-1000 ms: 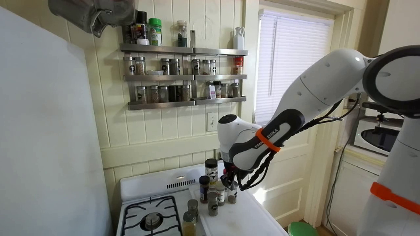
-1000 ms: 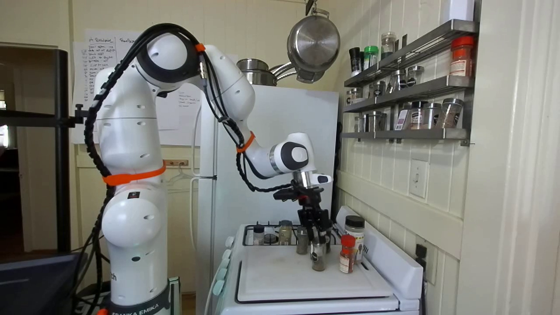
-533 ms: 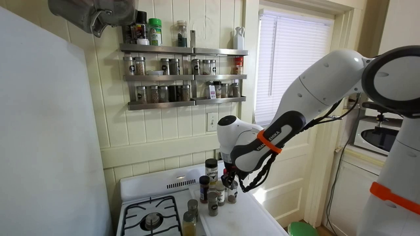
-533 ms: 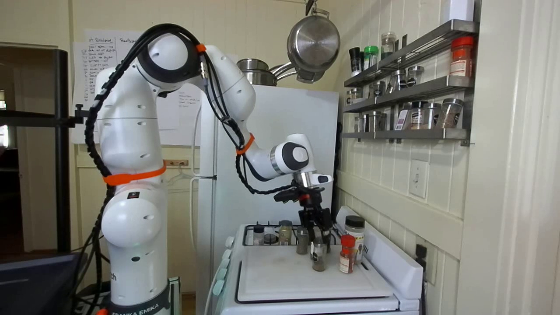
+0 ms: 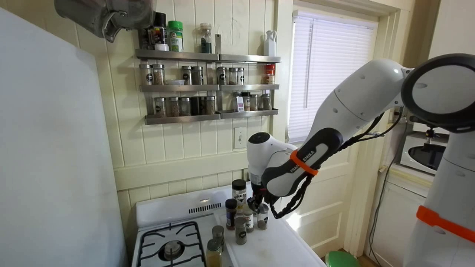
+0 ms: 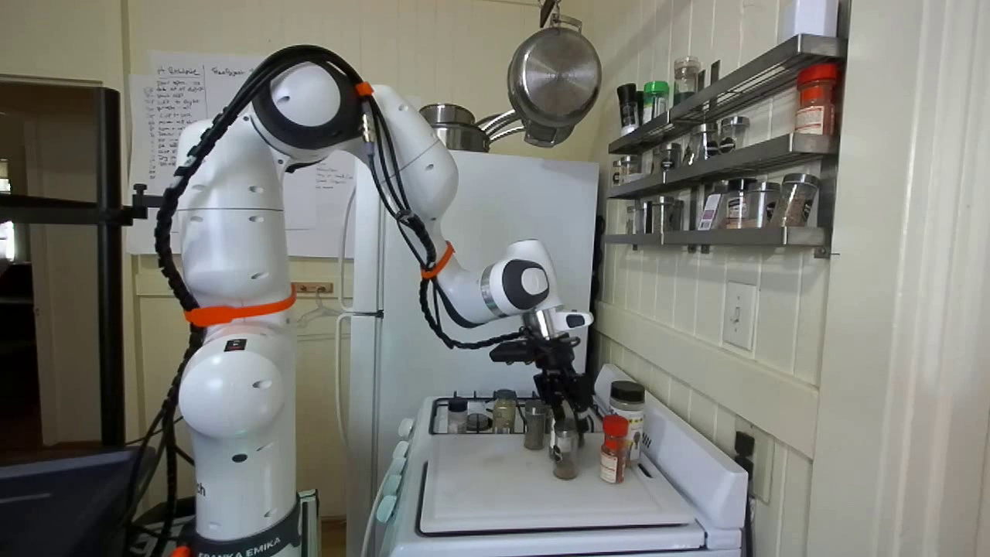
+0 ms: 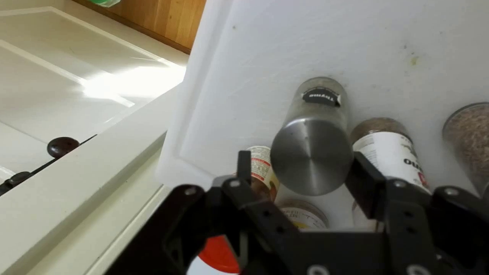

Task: Move the spice bottle forward

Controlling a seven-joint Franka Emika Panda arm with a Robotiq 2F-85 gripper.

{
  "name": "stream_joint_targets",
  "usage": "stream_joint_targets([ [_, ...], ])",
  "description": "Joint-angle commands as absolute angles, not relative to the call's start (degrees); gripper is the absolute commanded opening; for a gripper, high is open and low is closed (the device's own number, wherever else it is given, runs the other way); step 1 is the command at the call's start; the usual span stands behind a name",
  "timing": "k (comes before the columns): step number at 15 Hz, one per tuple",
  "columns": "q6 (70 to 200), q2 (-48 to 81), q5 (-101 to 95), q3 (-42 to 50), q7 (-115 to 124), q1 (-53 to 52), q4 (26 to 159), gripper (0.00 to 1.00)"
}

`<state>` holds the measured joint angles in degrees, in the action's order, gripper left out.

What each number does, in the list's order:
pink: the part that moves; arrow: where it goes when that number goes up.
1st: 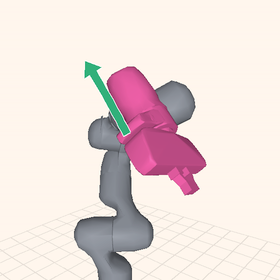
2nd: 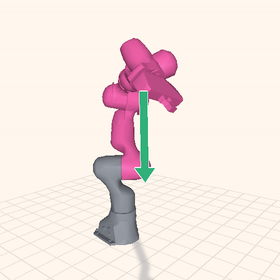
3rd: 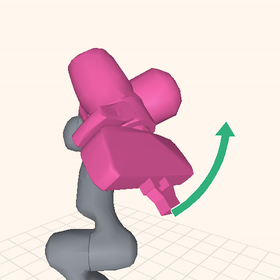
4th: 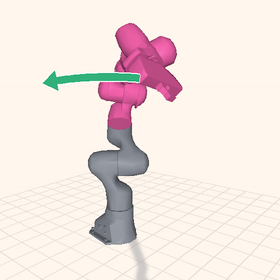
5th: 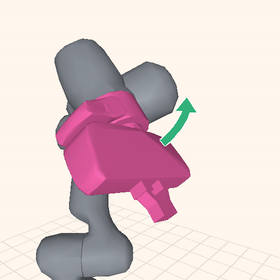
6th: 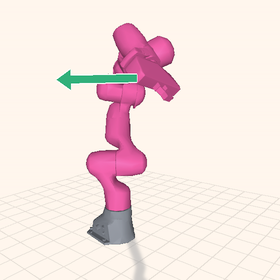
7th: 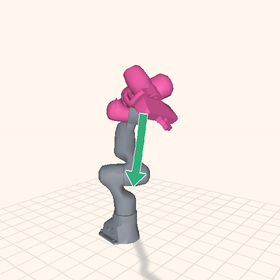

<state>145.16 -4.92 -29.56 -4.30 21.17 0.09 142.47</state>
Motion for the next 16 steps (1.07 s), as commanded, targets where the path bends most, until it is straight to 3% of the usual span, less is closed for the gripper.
stream_joint_targets([
  [1, 147.6, -4.2, -31.0, -4.0, 21.9, 0.4, 142.9, 0.58],
  [4, 147.6, -4.5, -29.6, -4.1, 21.2, 0.1, 143.0, 0.55],
  [7, 146.4, -4.9, -27.8, -4.1, 20.3, -0.2, 143.0, 0.60],
  [12, 145.5, -5.8, -27.2, -4.4, 20.5, -0.4, 143.2, 0.44],
  [13, 145.3, -6.0, -27.1, -4.4, 20.5, -0.5, 143.2, 0.30],
  [16, 144.9, -6.9, -27.2, -4.7, 20.7, -0.5, 143.4, 0.27],
])
